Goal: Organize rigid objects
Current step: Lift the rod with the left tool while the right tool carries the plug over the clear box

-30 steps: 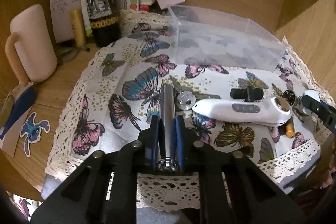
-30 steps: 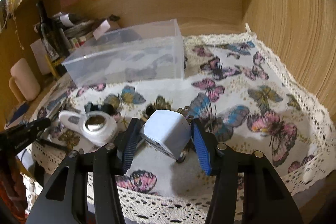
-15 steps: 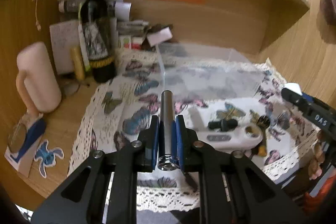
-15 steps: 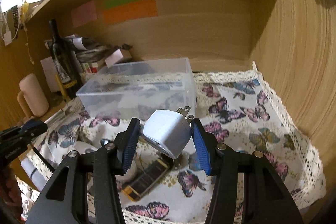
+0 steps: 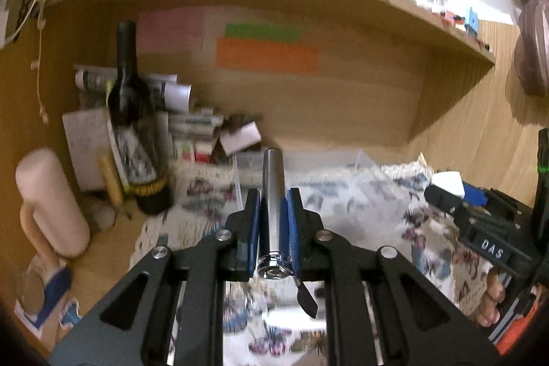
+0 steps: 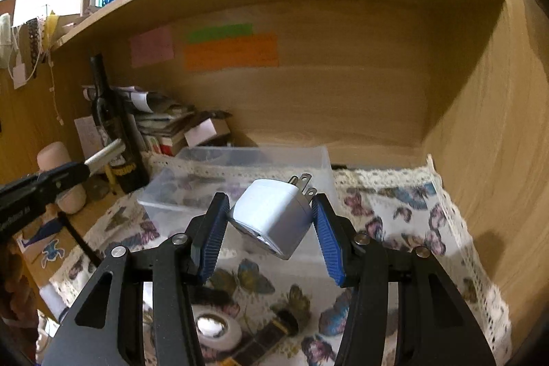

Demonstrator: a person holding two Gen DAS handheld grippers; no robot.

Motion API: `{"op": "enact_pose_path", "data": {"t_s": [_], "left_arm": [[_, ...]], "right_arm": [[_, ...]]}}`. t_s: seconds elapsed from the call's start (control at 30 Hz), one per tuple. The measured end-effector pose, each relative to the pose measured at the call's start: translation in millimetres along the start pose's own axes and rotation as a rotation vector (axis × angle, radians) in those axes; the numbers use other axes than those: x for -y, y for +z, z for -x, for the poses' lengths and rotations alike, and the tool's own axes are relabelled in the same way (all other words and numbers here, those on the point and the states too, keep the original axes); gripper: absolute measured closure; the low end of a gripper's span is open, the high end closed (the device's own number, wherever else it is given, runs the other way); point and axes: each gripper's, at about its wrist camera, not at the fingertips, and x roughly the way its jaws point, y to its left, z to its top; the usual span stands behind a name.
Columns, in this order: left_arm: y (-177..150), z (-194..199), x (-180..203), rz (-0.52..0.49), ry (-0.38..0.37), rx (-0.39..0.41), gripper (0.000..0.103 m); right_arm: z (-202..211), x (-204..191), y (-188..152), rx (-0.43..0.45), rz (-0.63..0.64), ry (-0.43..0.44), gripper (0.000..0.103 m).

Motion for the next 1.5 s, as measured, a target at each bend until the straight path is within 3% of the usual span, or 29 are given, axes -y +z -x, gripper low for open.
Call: {"op": "enact_pose_path", "data": {"t_s": [0.47,0.7,1.03,1.27,1.3,1.37,1.5], "left_arm": [[64.5,-47.2,4.6,-0.038,-0.012,0.062,0.088],[65.8,-96.1,0.2,-0.041,-0.010,-0.024,0.088],[44.6,-153.3,-3.1,-0.059,-0.013,-0.185,0.088],[25.5,-177.1,2.8,-0.084,-0.040,-0.286,0.088],[23.2,-179.3,3.2,-0.081,-0.075,-0.346,0.088],[19.2,-183.6,4.8,-0.084,-0.081,-0.366,0.094],[14.0,-185.9,10.2,-0.101,-0.091,-0.384,0.094]], "right_arm": [[-28.2,-1.8,51.4,0.062,0.036,-0.011,0.056],[-63.1,1.0,53.4,-0.002,0.050,-0.025,0.056],[-130.5,6.4,30.4,-0.191,0.042,-0.002,0.056],[-156.4,8.7,15.8,-0.280,0.043,-0.004,0.056],[-157.6,9.1,15.2,-0.284,0.042,-0.004,0.056],[-161.2,8.3,13.9,-0.297,0.044,0.000,0.056],[-167.9,4.1,11.3,-0.314,0.056,0.003,0.056]]}}
